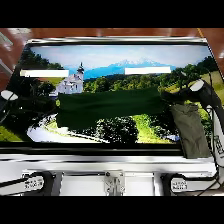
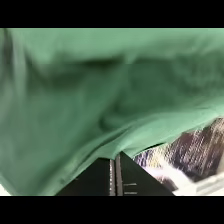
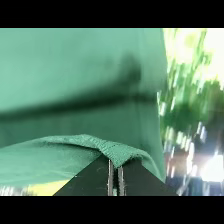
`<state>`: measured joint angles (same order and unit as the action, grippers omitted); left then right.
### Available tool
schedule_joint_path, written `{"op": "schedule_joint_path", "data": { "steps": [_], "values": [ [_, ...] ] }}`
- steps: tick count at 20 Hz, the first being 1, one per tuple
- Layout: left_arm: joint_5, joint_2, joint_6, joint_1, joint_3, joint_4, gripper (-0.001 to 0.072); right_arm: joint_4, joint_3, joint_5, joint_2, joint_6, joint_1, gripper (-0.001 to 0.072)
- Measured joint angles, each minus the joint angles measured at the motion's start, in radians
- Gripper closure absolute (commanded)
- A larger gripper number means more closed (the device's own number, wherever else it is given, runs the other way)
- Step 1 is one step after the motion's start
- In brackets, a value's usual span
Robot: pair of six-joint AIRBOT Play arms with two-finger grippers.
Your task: Fold the shirts.
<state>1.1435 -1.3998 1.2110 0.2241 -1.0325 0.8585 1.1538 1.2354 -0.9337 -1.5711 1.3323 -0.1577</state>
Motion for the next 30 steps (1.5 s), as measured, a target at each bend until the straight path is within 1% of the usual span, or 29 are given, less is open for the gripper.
{"op": "schedule_joint_path", "data": {
  "steps": [4, 8, 9, 10, 11, 12, 13, 14, 16, 17, 20, 24, 25, 26, 27, 28, 29, 30],
  "values": [
    [0.006, -0.184, 0.026, 0.001, -0.207, -0.034, 0.0667, 0.012, 0.135, 0.057, -0.133, 0.045, 0.032, 0.0648],
    [0.007, -0.325, 0.066, -0.001, -0.359, -0.049, 0.0667, 0.012, 0.209, 0.111, -0.228, 0.077, 0.057, 0.0646],
    [0.008, -0.351, 0.073, -0.003, -0.379, -0.050, 0.0666, 0.008, 0.217, 0.126, -0.241, 0.084, 0.061, 0.0610],
    [0.010, -0.372, 0.081, -0.004, -0.394, -0.050, 0.0617, -0.001, 0.223, 0.141, -0.252, 0.090, 0.064, 0.0470],
    [0.019, -0.392, 0.084, -0.003, -0.406, -0.050, 0.0392, -0.010, 0.227, 0.150, -0.260, 0.097, 0.064, 0.0289],
    [0.034, -0.408, 0.087, 0.000, -0.414, -0.049, 0.0182, -0.019, 0.230, 0.159, -0.264, 0.097, 0.064, 0.0177],
    [0.047, -0.418, 0.089, 0.004, -0.419, -0.049, 0.0139, -0.026, 0.233, 0.158, -0.266, 0.098, 0.064, 0.0138],
    [0.071, -0.425, 0.091, 0.010, -0.425, -0.049, 0.0139, -0.031, 0.234, 0.156, -0.267, 0.098, 0.064, 0.0112],
    [0.117, -0.431, 0.091, 0.026, -0.435, -0.051, 0.0141, -0.038, 0.236, 0.140, -0.259, 0.097, 0.055, 0.0032],
    [0.138, -0.431, 0.092, 0.034, -0.437, -0.057, 0.0141, -0.039, 0.237, 0.135, -0.256, 0.097, 0.043, 0.0032],
    [0.185, -0.418, 0.091, 0.037, -0.443, -0.108, 0.0142, -0.077, 0.238, 0.100, -0.265, 0.097, 0.008, 0.0032],
    [0.204, -0.391, 0.068, 0.006, -0.444, -0.167, 0.0151, -0.185, 0.238, 0.060, -0.314, 0.095, -0.013, 0.0043],
    [0.205, -0.385, 0.067, -0.004, -0.444, -0.172, 0.0216, -0.208, 0.240, 0.050, -0.325, 0.094, -0.011, 0.0194],
    [0.209, -0.377, 0.064, -0.014, -0.444, -0.186, 0.0269, -0.230, 0.240, 0.023, -0.338, 0.095, -0.010, 0.0461],
    [0.208, -0.368, 0.064, -0.024, -0.444, -0.201, 0.0328, -0.231, 0.238, -0.010, -0.346, 0.096, -0.010, 0.0630],
    [0.204, -0.362, 0.066, -0.036, -0.444, -0.208, 0.0339, -0.238, 0.237, -0.041, -0.349, 0.100, -0.011, 0.0647],
    [0.198, -0.354, 0.076, -0.051, -0.444, -0.220, 0.0411, -0.239, 0.237, -0.064, -0.345, 0.096, -0.012, 0.0648],
    [0.184, -0.347, 0.090, -0.070, -0.444, -0.235, 0.0559, -0.240, 0.237, -0.093, -0.333, 0.087, -0.015, 0.0648]
  ]
}}
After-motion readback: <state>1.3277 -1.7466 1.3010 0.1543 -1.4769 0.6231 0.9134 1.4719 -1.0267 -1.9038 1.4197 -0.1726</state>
